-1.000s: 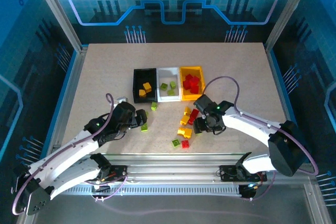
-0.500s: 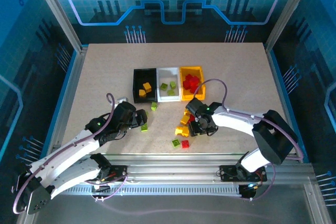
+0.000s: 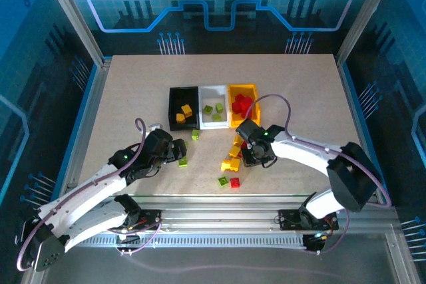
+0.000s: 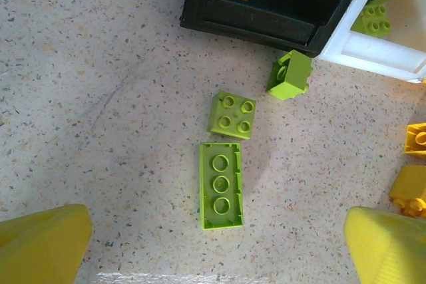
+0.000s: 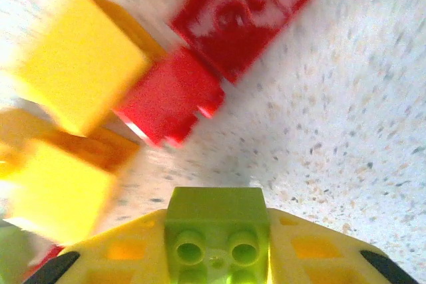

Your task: Sort the legos into containers by color

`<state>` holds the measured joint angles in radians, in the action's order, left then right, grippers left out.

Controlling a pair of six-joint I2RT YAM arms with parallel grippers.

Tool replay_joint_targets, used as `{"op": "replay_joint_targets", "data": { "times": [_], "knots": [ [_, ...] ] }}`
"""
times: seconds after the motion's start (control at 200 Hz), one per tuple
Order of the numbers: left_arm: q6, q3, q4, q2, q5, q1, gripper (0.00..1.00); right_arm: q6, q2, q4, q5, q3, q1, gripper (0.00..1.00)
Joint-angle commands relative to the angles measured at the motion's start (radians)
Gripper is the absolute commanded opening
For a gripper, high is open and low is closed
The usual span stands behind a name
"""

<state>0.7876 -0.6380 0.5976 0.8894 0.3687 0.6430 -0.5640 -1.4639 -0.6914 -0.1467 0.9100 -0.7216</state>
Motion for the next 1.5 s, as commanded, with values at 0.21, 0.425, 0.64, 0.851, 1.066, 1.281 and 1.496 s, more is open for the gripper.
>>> {"op": "replay_joint_targets", "data": {
  "times": [0.21, 0.425, 0.64, 0.851, 1.066, 1.281, 1.496],
  "knots": [
    [0.006, -0.002, 0.023, 0.002, -0.013, -0.012, 0.99, 0.083, -0.206, 0.002, -0.005, 0.490, 0.007, 0.33],
    [0.007, 0.010, 0.029, 0.009, -0.027, -0.017, 0.99, 0.074, -0.537, -0.059, -0.163, 0.824, 0.033, 0.34],
    [-0.016, 0.015, 0.009, 0.048, -0.070, -0.019, 0.99, 0.073, -0.725, -0.104, -0.181, 1.011, 0.046, 0.39],
    [-0.054, 0.006, -0.019, 0.123, -0.121, -0.020, 0.98, 0.073, -0.695, -0.077, -0.156, 1.021, 0.050, 0.63],
    [-0.076, -0.009, -0.062, 0.253, -0.181, -0.007, 0.87, 0.045, -0.539, -0.006, -0.145, 0.863, 0.051, 0.66],
    [-0.080, -0.047, -0.108, 0.456, -0.096, 0.078, 0.79, 0.020, -0.383, 0.062, -0.123, 0.673, 0.064, 0.67],
    [-0.083, -0.064, -0.186, 0.594, -0.014, 0.086, 0.68, 0.011, -0.260, 0.096, -0.110, 0.554, 0.070, 0.67]
  ]
}}
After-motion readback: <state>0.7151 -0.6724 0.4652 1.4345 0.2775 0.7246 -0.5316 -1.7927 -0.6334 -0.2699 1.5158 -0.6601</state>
